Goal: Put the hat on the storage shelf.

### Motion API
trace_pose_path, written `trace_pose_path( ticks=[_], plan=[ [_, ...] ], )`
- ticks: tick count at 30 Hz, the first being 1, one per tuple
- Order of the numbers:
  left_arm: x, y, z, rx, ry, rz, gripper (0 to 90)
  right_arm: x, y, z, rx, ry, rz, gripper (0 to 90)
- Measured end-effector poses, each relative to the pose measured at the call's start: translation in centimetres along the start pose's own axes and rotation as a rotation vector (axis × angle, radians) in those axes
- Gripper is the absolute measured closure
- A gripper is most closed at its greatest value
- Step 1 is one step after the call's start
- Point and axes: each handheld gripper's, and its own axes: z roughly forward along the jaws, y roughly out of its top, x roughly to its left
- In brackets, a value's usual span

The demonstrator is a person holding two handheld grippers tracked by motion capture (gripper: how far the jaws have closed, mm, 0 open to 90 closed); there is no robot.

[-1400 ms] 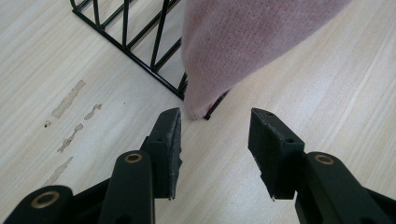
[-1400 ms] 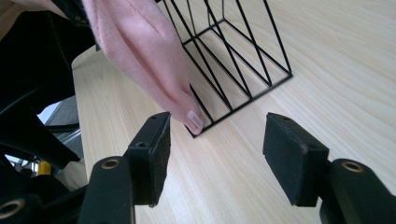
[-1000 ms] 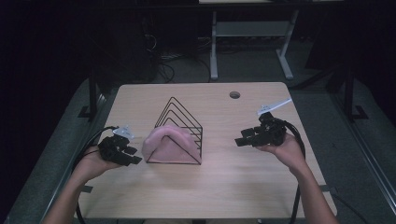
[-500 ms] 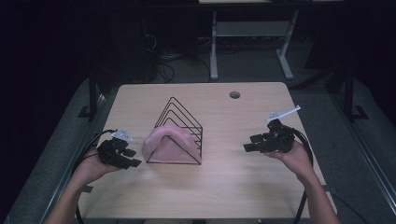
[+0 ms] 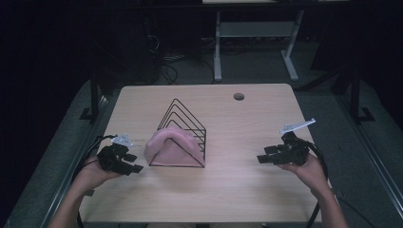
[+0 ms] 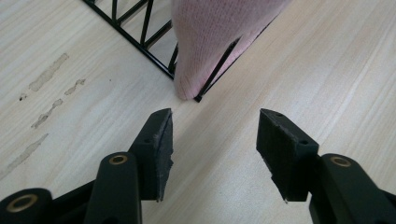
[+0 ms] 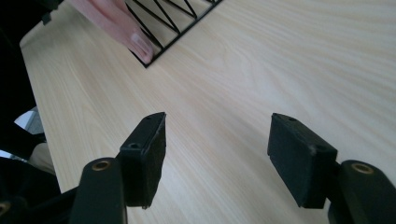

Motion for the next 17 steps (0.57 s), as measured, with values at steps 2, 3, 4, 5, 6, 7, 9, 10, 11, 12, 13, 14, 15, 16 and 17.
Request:
trace_pose_path(
  ticks=[2, 3, 4, 5, 6, 7, 9, 10, 11, 12, 13, 14, 15, 16, 17],
  plan=[
    [-0.1, -0.2, 0.1, -0.007, 0.0, -0.006, 45.1, -0.1, -0.6, -0.1, 0.004, -0.004, 0.003, 36.0],
    [-0.1, -0.2, 0.1, -0.008, 0.001, -0.004, 44.8, -0.2, -0.9, -0.2, 0.007, -0.008, 0.004, 35.7],
    [-0.2, -0.3, 0.2, -0.011, 0.002, -0.008, 44.5, -0.3, -1.2, -0.3, 0.011, -0.013, 0.009, 35.5],
    [-0.3, -0.3, 0.2, -0.014, 0.003, -0.009, 44.0, -0.3, -1.6, -0.4, 0.014, -0.017, 0.014, 35.4],
    [-0.3, -0.4, 0.3, -0.015, 0.006, -0.008, 43.5, -0.4, -1.9, -0.5, 0.021, -0.022, 0.013, 35.5],
    [-0.4, -0.5, 0.3, -0.011, 0.007, -0.01, 42.8, -0.4, -2.2, -0.6, 0.018, -0.027, 0.014, 35.4],
    [-0.5, -0.7, 0.4, -0.021, 0.01, -0.017, 41.9, -0.5, -3.0, -0.8, 0.01, -0.029, 0.026, 35.2],
    [-0.6, -0.9, 0.4, -0.028, 0.013, -0.019, 41.3, -0.5, -3.2, -0.8, 0.008, -0.033, 0.027, 35.0],
    [-0.7, -1.0, 0.4, -0.031, 0.018, -0.016, 40.3, -0.4, -3.6, -0.9, 0.002, -0.038, 0.028, 34.5],
    [-0.8, -1.2, 0.4, -0.039, 0.023, -0.021, 39.6, -0.3, -3.9, -0.9, -0.007, -0.04, 0.032, 33.9],
    [-1.0, -1.4, 0.4, -0.056, 0.025, -0.034, 39.0, 0.0, -4.2, -0.9, -0.013, -0.045, 0.03, 33.0],
    [-1.2, -1.6, 0.5, -0.074, 0.025, -0.044, 38.8, 0.3, -4.6, -0.8, -0.02, -0.05, 0.024, 31.8],
    [-1.4, -1.8, 0.5, -0.091, 0.032, -0.054, 38.6, 0.7, -5.0, -0.6, -0.028, -0.054, 0.018, 30.7],
    [-1.6, -2.1, 0.6, -0.107, 0.04, -0.056, 38.1, 1.1, -5.5, -0.5, -0.046, -0.063, 0.011, 29.8],
    [-1.8, -2.4, 0.8, -0.126, 0.043, -0.067, 37.8, 1.5, -6.0, -0.3, -0.062, -0.065, 0.006, 28.9]
  ],
)
